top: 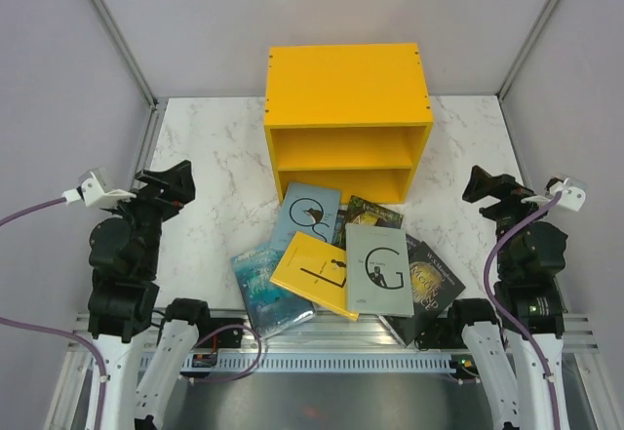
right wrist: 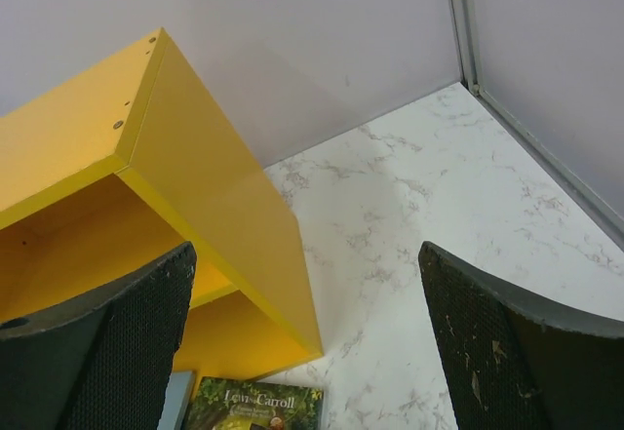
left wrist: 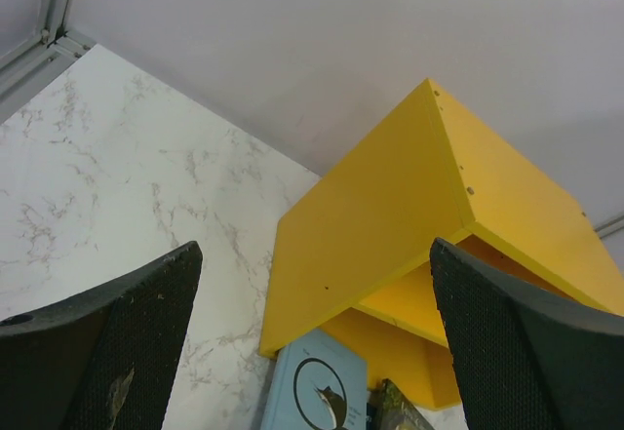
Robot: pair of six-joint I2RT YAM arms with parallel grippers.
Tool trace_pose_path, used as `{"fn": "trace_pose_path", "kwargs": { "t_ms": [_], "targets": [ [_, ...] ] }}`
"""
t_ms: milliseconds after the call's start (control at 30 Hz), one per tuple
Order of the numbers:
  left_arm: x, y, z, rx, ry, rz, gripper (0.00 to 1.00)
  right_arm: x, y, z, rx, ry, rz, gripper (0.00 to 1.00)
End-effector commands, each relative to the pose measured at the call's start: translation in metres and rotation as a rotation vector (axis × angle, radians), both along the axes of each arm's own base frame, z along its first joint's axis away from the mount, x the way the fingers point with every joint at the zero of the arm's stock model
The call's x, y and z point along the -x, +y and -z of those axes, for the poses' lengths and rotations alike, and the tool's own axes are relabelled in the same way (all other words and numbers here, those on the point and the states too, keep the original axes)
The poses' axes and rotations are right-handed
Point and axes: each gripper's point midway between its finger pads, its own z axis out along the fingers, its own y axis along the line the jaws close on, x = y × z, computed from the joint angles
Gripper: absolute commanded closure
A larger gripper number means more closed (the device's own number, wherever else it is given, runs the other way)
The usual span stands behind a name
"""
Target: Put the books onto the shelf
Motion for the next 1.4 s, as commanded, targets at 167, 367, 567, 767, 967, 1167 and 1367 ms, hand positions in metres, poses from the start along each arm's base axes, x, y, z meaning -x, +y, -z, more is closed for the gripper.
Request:
{"fn": "trace_pose_path", "kwargs": {
  "t_ms": [167, 367, 567, 767, 967, 1167, 1367],
  "targets": [
    [0.044, 0.003, 0.001, -0.009, -0.058, 0.011, 0.00, 0.035, 0.023, -0.039, -0.086, -0.157, -0.128, 0.02],
    [0.043, -0.039, 0.023, -0.033, 0.008, 0.253, 0.00, 0.029, 0.044, -0.029, -0.185, -0.128, -0.233, 0.02],
    [0.032, -0.100, 0.117, 0.163, 0.503, 0.556, 0.13, 0.030, 0.097, -0.007, -0.220, -0.006, -0.529, 0.08],
    [0.068, -0.121, 0.156, 0.373, 0.491, 0.663, 0.01, 0.040, 0.105, 0.022, -0.234, 0.013, -0.574, 0.07],
    [0.081, -0.136, 0.191, 0.441, 0.594, 0.753, 0.00, 0.033, 0.107, 0.055, -0.297, 0.088, -0.570, 0.07],
    [0.076, -0.133, 0.234, 0.457, 0.739, 0.704, 0.00, 0.027, 0.105, 0.068, -0.320, 0.108, -0.551, 0.07],
    [0.070, -0.135, 0.252, 0.478, 0.759, 0.696, 0.00, 0.022, 0.104, 0.083, -0.321, 0.148, -0.537, 0.08]
  ]
}}
